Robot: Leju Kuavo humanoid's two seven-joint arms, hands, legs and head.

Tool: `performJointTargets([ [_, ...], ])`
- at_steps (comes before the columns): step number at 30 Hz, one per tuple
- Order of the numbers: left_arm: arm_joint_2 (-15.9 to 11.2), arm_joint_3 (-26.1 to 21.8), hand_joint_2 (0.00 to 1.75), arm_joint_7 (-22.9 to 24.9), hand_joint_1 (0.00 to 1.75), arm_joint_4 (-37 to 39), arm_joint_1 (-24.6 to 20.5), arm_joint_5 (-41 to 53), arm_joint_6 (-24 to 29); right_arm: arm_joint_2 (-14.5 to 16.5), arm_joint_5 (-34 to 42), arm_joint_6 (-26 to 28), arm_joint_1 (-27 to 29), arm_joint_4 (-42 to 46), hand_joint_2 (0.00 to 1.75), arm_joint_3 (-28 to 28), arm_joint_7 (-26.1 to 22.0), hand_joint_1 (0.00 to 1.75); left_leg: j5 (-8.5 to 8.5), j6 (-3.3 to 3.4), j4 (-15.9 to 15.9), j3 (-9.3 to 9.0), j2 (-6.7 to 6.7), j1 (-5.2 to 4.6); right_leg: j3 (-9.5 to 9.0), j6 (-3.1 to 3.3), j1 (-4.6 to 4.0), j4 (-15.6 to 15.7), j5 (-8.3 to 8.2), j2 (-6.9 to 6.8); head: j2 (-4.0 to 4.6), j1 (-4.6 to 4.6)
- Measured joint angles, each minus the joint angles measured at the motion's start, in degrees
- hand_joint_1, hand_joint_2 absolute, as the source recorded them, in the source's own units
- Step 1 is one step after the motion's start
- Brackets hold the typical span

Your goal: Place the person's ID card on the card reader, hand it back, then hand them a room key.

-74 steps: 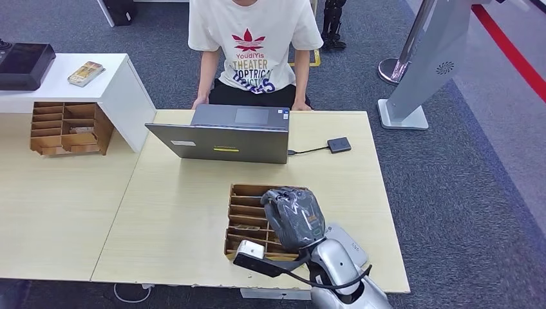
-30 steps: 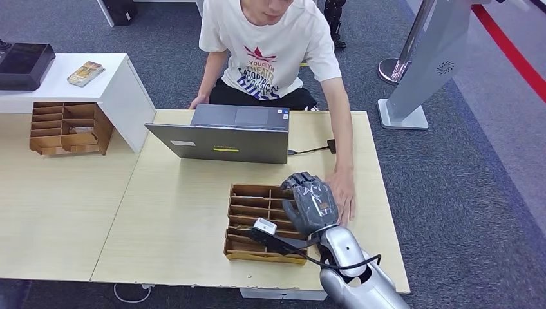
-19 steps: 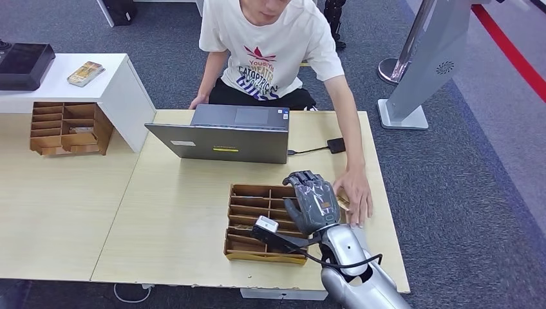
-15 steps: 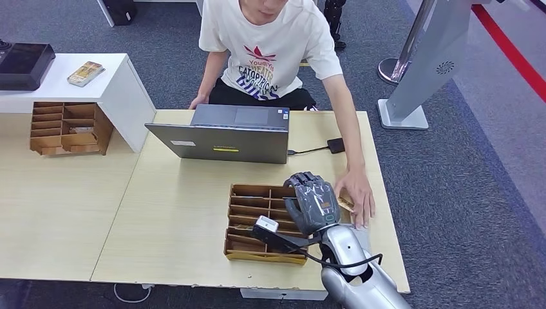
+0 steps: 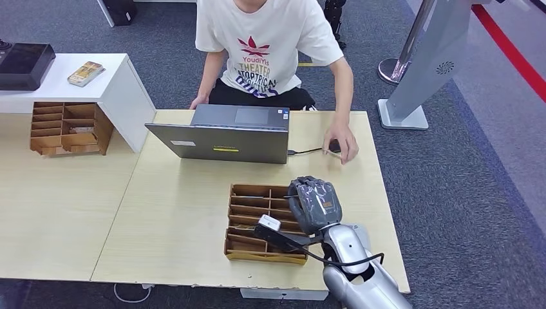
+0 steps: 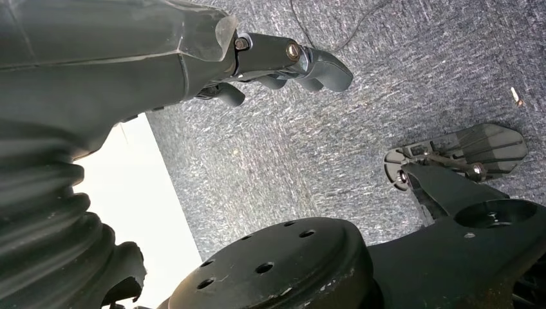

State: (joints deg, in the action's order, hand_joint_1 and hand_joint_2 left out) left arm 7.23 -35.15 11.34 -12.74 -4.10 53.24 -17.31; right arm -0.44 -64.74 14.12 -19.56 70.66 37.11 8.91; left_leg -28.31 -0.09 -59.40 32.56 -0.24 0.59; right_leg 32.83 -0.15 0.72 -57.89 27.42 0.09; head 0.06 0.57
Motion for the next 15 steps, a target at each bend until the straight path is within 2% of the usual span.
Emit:
performJointTargets([
  [8, 0.02, -0.55, 1.75, 0.00, 0.00, 0.00, -0.01, 0.10, 0.00, 0.00, 0.00, -0.05, 0.00, -0.26, 1.75, -0.08, 0.01, 1.27, 0.01, 0.00, 0.00, -0.01, 0.00, 0.00, -0.01, 0.00, 0.00, 0.00, -0.01, 0.00, 0.01, 0.00],
  [12, 0.03, -0.68, 1.75, 0.00, 0.00, 0.00, -0.01, 0.23, 0.00, 0.00, -0.04, -0.13, -0.01, -0.41, 1.75, -0.14, 0.27, 1.11, 0.01, 0.00, 0.00, -0.01, 0.00, 0.00, -0.01, 0.01, 0.00, 0.00, -0.02, 0.00, 0.00, 0.00],
  [15, 0.06, -0.72, 1.75, 0.02, 0.00, 0.00, -0.01, 0.32, 0.00, 0.00, -0.07, -0.26, -0.01, -0.64, 1.75, -0.33, 0.55, 1.11, 0.01, 0.00, 0.00, -0.01, 0.00, 0.00, -0.01, 0.01, 0.00, 0.00, -0.02, 0.00, 0.00, 0.00],
])
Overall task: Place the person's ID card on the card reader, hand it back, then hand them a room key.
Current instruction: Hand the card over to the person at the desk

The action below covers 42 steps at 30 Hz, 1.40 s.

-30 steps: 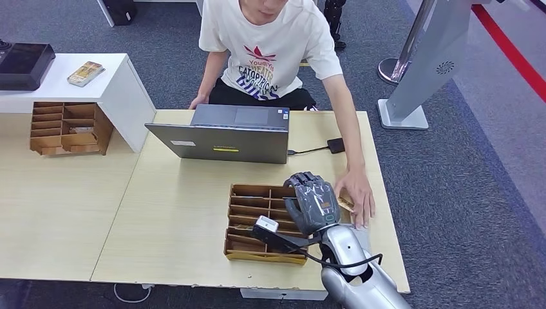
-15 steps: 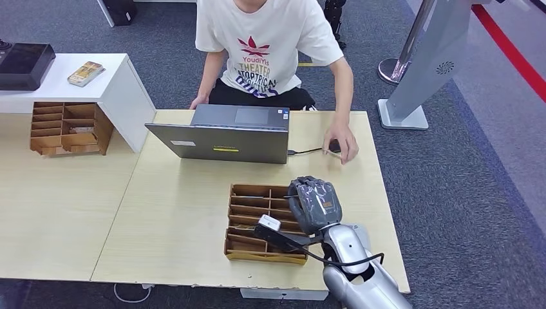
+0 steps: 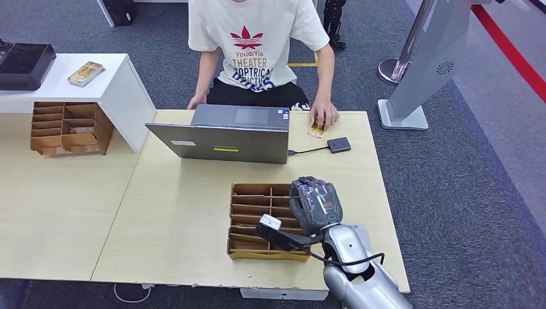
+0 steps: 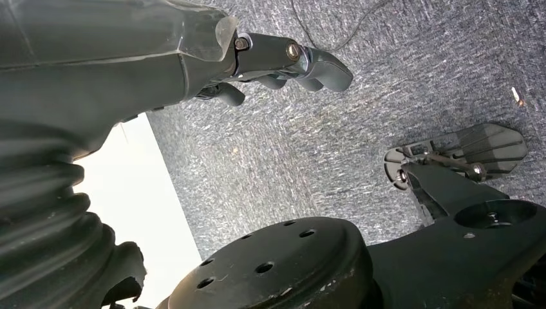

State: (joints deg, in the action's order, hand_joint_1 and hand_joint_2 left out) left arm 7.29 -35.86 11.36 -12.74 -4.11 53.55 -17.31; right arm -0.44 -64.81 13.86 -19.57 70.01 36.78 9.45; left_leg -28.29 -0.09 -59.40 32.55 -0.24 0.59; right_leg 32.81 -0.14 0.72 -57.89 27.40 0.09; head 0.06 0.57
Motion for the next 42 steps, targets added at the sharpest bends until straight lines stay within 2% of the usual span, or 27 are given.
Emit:
performJointTargets([
  [3, 0.09, -0.04, 1.75, 0.01, 0.00, 0.00, 0.00, 0.02, 0.00, 0.00, -0.01, -0.15, 0.00, -0.42, 1.75, -0.11, 0.09, 1.23, 0.00, 0.00, 0.00, 0.00, 0.00, 0.00, 0.00, 0.00, 0.00, 0.00, 0.00, 0.00, 0.01, 0.00],
  [5, 0.13, -0.09, 1.75, 0.01, 0.00, 0.00, 0.00, 0.03, 0.00, 0.00, -0.03, -0.33, 0.00, -0.67, 1.75, -0.16, 0.11, 1.54, 0.00, 0.00, 0.00, -0.01, 0.00, 0.00, 0.00, 0.01, 0.00, 0.00, -0.01, 0.00, 0.01, 0.00],
  [7, 0.14, -0.16, 1.75, 0.01, 0.00, 0.00, 0.00, 0.08, 0.00, 0.00, -0.07, -0.52, 0.00, -0.85, 1.75, -0.20, 0.12, 1.73, 0.00, 0.00, 0.00, -0.01, 0.00, 0.00, -0.01, 0.01, 0.00, 0.00, -0.01, 0.00, 0.01, 0.00],
  [17, 0.21, -1.09, 1.75, -0.02, 0.00, 0.00, 0.00, 0.55, 0.00, 0.00, 0.71, -1.27, -0.05, -0.68, 1.75, -1.17, -0.03, 1.75, 0.01, 0.00, 0.00, -0.02, 0.00, -0.01, -0.03, 0.01, 0.00, 0.00, -0.01, -0.01, 0.01, 0.01],
  [30, 0.23, -3.35, 1.75, -0.60, 0.00, 0.00, 0.12, 0.34, 0.00, -1.10, 13.02, -5.07, 0.07, 5.59, 1.75, -2.26, -3.94, 1.75, 0.00, 0.00, -0.01, -0.01, 0.00, 0.00, 0.02, 0.01, 0.00, 0.00, -0.01, 0.01, 0.01, 0.00],
  [32, 0.23, -3.60, 1.75, -0.72, 0.00, 0.00, 0.16, 0.14, 0.00, -1.45, 17.96, -6.25, 0.24, 6.66, 1.75, -2.72, -5.62, 1.75, 0.00, 0.00, -0.01, -0.01, 0.00, 0.00, 0.02, 0.01, 0.00, 0.00, -0.01, 0.01, 0.01, 0.00],
  [38, 0.21, -4.98, 1.75, -1.76, 0.00, 0.00, 0.45, -0.50, -0.02, -5.54, 42.46, -11.93, 1.19, 13.79, 1.75, -6.13, -13.00, 1.75, 0.00, 0.00, -0.02, 0.01, -0.01, -0.03, 0.02, -0.01, 0.01, 0.01, -0.02, -0.01, 0.01, 0.01],
  [42, 0.21, -5.81, 1.75, -2.22, 0.00, 0.00, 0.60, -0.83, -0.02, -8.83, 52.15, -13.38, 2.85, 18.95, 1.75, -9.42, -16.65, 1.75, -0.01, 0.02, -0.04, 0.02, -0.01, -0.04, 0.02, -0.03, 0.01, 0.05, -0.03, -0.01, 0.01, 0.01],
])
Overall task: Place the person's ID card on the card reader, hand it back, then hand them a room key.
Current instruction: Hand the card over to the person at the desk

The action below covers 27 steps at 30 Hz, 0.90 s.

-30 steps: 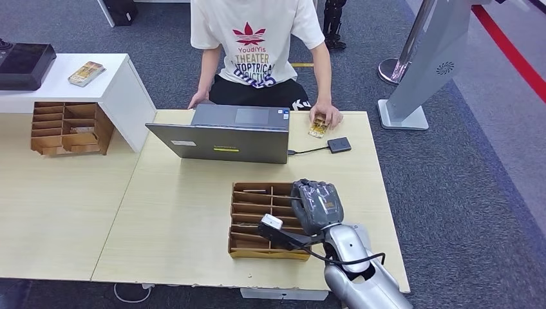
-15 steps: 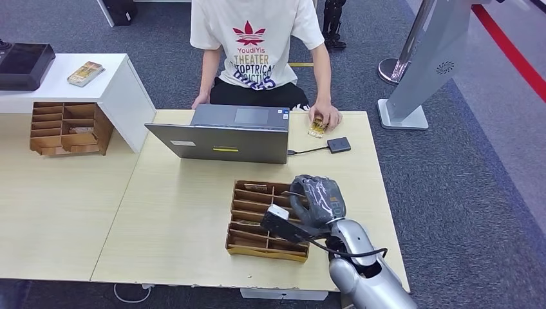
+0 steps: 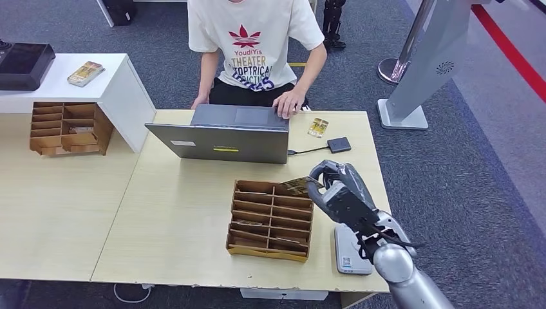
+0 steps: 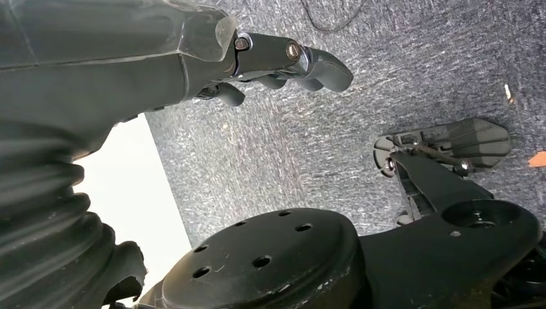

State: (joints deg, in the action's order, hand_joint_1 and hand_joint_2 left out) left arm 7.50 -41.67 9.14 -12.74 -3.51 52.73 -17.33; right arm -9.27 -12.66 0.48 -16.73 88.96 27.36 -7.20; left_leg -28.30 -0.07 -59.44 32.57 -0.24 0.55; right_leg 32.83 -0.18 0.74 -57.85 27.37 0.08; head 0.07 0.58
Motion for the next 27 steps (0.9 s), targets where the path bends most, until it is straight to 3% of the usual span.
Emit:
performJointTargets([
  [6, 0.00, -0.64, 1.75, -0.31, 0.00, 0.00, 0.09, -0.05, -0.01, -3.44, 6.57, -1.19, 2.52, 4.86, 1.75, -3.68, -2.41, 1.75, -0.01, 0.00, 0.01, 0.00, 0.02, 0.02, 0.00, 0.00, 0.00, 0.00, 0.00, 0.02, 0.00, -0.01],
  [15, 0.00, -1.23, 1.75, -0.70, 0.00, 0.00, 0.09, 0.15, -0.01, -5.52, 14.33, -1.93, 4.27, 7.47, 1.75, -6.73, -5.14, 1.75, 0.00, 0.00, 0.02, 0.01, 0.01, 0.04, 0.00, 0.00, -0.01, -0.02, 0.00, 0.02, 0.00, -0.01],
  [27, 0.00, -1.28, 1.75, -0.70, 0.00, 0.00, 0.00, 1.04, -0.01, -5.62, 11.52, 0.56, 1.02, 7.19, 1.75, -6.74, -3.82, 1.75, 0.01, 0.00, 0.01, 0.03, 0.00, 0.02, 0.00, 0.00, -0.01, -0.02, -0.01, 0.00, -0.01, -0.01],
])
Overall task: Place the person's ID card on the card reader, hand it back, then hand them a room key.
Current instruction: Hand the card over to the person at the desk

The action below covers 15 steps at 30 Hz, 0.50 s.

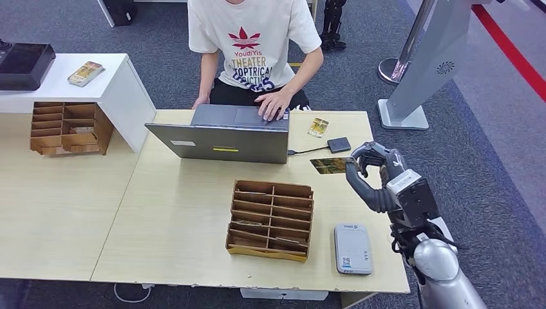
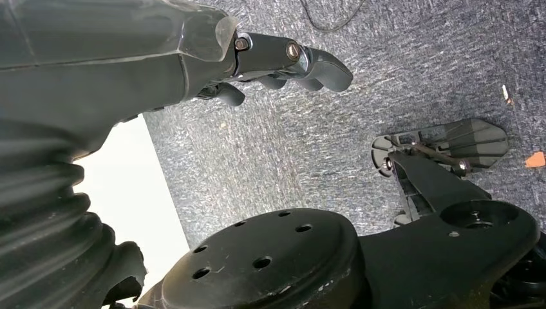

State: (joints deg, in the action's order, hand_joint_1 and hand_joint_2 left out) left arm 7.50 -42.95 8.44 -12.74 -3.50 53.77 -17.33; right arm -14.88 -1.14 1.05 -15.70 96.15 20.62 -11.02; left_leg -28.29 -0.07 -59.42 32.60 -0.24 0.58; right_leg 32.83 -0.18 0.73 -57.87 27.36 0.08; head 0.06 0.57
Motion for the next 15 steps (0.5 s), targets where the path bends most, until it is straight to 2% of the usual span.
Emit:
performJointTargets([
  [4, 0.00, 0.00, 1.75, 0.00, 0.00, 0.00, -0.04, 0.59, -0.01, 0.27, -3.24, 1.71, -1.28, -0.49, 1.75, 0.66, 1.42, 1.75, 0.00, 0.00, 0.01, 0.05, 0.01, 0.00, 0.01, 0.00, 0.00, -0.02, 0.00, 0.01, 0.01, 0.00],
  [8, 0.00, 0.00, 1.75, 0.13, 0.00, 0.00, -0.38, 1.66, -0.04, 2.01, -11.08, 4.50, -6.14, -3.14, 1.75, 2.76, 5.25, 1.75, 0.03, -0.01, 0.01, 0.00, 0.05, 0.01, 0.01, 0.01, 0.00, -0.04, -0.01, 0.06, 0.00, 0.01],
  [15, 0.00, 0.00, 1.75, 0.21, 0.00, 0.00, -0.48, 2.12, -0.04, 3.58, -14.38, 5.30, -9.27, -5.18, 1.75, 4.30, 6.60, 1.75, 0.07, -0.04, 0.01, -0.01, 0.01, 0.01, 0.01, 0.01, 0.00, -0.06, -0.02, 0.03, 0.00, 0.00],
])
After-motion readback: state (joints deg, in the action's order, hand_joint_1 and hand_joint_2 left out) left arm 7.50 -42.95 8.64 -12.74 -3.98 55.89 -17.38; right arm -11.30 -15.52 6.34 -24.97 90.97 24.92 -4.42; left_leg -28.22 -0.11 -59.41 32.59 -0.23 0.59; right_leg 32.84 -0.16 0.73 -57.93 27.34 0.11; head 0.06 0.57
